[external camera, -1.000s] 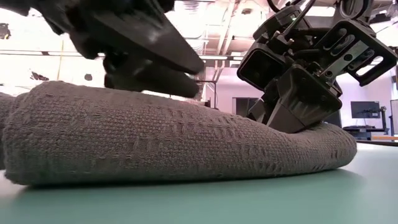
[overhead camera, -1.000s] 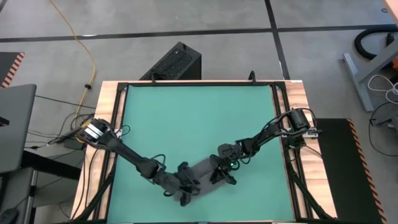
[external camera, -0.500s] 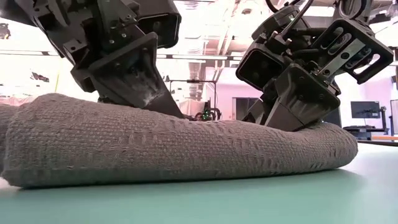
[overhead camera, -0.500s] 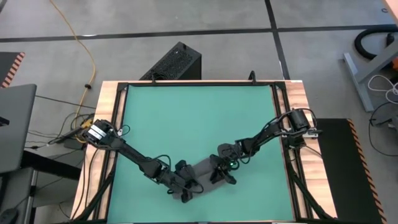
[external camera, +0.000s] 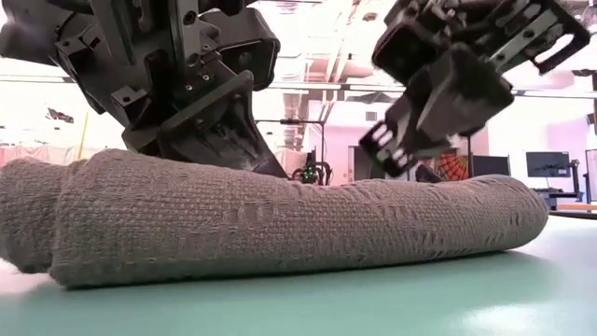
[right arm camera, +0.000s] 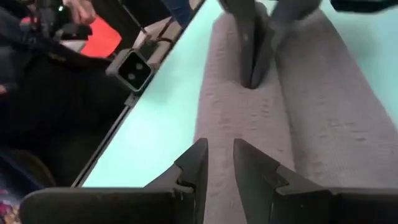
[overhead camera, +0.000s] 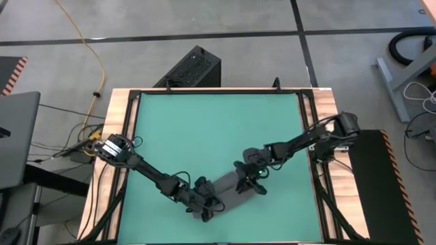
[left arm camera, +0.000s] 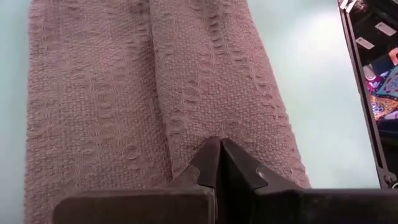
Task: Roll towel
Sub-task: Roll the black towel
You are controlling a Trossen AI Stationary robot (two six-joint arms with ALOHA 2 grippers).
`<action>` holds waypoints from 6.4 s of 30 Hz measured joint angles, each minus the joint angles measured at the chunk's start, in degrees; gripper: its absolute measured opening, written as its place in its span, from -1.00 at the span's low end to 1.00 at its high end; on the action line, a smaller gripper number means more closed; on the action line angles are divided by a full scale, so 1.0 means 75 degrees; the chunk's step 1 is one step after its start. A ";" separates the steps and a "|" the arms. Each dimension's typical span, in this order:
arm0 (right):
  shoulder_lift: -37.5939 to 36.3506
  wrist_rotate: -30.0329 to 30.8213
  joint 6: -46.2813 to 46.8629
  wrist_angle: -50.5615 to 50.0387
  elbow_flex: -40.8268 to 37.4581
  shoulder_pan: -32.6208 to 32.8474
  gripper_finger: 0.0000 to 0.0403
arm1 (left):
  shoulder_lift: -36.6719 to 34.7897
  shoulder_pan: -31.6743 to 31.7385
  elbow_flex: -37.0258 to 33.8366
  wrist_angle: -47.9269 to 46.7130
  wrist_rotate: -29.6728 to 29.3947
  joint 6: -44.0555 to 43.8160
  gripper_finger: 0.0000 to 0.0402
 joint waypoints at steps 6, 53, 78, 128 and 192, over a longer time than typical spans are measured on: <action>-0.0729 0.0006 -0.1156 -0.0340 -0.0050 0.0490 -0.50 | 0.0000 0.0003 0.0015 -0.0258 0.0112 0.0048 -1.00; -0.0300 0.7907 -0.2858 -0.2577 0.0239 0.3728 0.50 | 0.0020 0.0000 -0.0023 -0.0443 0.0347 0.0195 -0.45; 0.0527 0.7755 -0.2802 -0.1851 0.0324 0.3568 -0.57 | -0.0033 0.0030 -0.0024 -0.0434 0.0456 0.0287 -0.45; 0.0541 0.0502 0.2213 -0.1987 0.0309 0.0801 -0.72 | -0.1679 -0.0469 -0.0024 0.0284 -0.0858 0.1619 -0.10; -0.1398 -0.0766 0.1734 -0.3604 0.0306 -0.2178 0.12 | 0.0589 0.0964 0.0981 -0.0718 -0.0520 0.1208 -0.10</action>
